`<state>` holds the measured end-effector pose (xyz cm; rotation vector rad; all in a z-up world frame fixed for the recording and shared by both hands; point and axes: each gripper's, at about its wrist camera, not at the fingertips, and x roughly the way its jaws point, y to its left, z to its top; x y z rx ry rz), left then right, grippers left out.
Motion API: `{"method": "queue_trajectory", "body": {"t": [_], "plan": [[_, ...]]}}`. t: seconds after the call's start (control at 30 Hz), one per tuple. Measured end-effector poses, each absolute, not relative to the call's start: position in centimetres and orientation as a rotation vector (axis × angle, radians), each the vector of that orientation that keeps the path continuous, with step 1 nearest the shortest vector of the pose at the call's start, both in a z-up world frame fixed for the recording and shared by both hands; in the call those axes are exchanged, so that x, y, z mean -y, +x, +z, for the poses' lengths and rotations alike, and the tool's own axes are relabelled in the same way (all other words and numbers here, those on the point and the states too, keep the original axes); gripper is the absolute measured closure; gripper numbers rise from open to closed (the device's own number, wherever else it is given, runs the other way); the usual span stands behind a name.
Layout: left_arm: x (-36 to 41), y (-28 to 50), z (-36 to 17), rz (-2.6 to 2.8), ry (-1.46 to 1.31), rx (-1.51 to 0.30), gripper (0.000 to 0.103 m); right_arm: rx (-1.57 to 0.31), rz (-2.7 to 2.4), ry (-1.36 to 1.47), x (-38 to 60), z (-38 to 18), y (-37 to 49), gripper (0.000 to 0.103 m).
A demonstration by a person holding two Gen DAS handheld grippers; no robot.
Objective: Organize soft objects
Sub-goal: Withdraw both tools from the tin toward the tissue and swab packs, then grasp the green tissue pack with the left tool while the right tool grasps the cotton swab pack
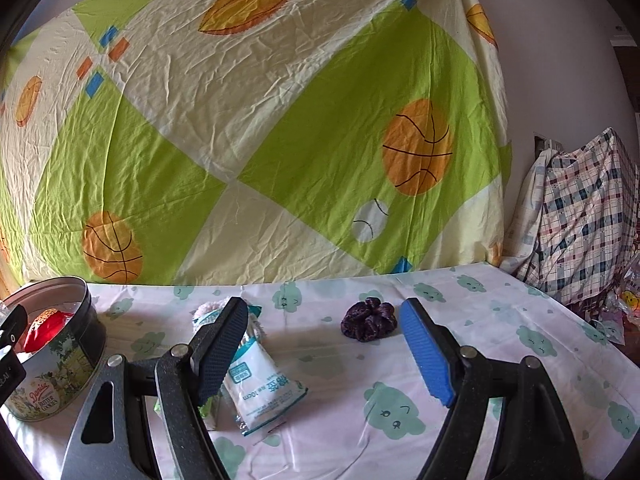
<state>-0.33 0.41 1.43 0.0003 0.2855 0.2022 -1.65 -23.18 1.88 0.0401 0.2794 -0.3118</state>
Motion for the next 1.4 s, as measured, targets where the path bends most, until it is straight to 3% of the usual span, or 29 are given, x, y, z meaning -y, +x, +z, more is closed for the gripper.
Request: {"method": "queue_trajectory", "body": {"t": [0.67,1.2,1.4], "plan": [[9.2,4.3,-0.5,-0.063,0.187,-0.539,0.001,-0.303,-0.379,0.001,28.1,2.0,-1.2,0.023],[12.5,9.6,-3.6,-0.130,0.133,-0.820,0.001,-0.321,-0.372,0.048,29.1,2.4,-0.9,0.023],[12.2,11.5,-5.2,-0.156,0.068,-0.946,0.008,-0.336,-0.370,0.054,29.1,2.2,-0.7,0.023]]}}
